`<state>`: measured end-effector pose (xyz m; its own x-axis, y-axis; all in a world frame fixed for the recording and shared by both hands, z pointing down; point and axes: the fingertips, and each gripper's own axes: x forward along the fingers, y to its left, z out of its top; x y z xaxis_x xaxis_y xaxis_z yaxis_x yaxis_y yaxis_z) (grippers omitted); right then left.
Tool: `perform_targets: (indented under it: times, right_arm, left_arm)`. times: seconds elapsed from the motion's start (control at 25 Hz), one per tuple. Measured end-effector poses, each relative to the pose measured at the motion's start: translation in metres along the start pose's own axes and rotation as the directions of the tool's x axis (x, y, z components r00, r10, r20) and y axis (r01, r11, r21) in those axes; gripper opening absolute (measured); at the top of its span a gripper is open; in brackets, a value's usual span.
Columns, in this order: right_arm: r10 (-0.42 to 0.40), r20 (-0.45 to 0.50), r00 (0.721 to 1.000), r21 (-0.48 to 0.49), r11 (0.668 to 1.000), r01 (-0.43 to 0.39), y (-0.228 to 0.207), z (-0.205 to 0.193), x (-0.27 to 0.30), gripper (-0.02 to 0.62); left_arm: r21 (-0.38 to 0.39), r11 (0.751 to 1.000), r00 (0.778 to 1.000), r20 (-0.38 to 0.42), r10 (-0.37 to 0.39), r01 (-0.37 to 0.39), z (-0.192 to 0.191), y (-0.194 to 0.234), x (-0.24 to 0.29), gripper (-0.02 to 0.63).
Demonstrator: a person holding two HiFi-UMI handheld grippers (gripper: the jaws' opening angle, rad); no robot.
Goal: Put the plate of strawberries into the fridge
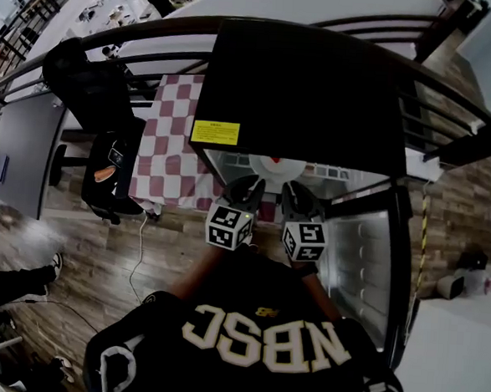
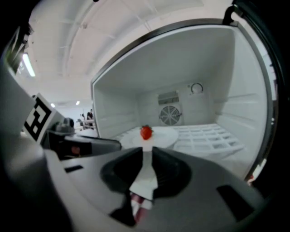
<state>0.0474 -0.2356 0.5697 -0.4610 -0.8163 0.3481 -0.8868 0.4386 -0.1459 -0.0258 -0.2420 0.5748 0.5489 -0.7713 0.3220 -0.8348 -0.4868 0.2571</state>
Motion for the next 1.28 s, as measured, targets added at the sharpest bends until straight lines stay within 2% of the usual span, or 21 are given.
perform_targets:
  times: [0.24, 0.8, 1.04, 1.28]
  right_arm:
    - [-0.018, -0.006, 1.0, 0.028, 0.999, 0.018, -0.01, 0.007, 0.018, 0.074]
    - [-0.032, -0.007, 0.999, 0.03, 0.999, 0.032, -0.015, 0.018, 0.04, 0.069]
    - [-0.028, -0.001, 1.0, 0.034, 0.999, 0.028, -0.011, 0.017, 0.035, 0.069]
    - [-0.017, 0.039, 0.999, 0.035, 0.999, 0.016, -0.006, 0.025, 0.018, 0.064]
  left_arm:
    - [0.016, 1.0, 1.0, -0.02, -0.021, 0.021, 0.006, 0.005, 0.016, 0.071]
    - [-0.006, 0.999, 0.998, -0.044, -0.042, 0.042, 0.017, 0.015, 0.034, 0.069]
    - [-0.008, 0.999, 0.999, -0.023, -0.048, 0.048, 0.019, 0.011, 0.031, 0.069]
    - [0.006, 0.999, 0.999, 0.033, -0.04, 0.04, 0.028, 0.004, 0.017, 0.063]
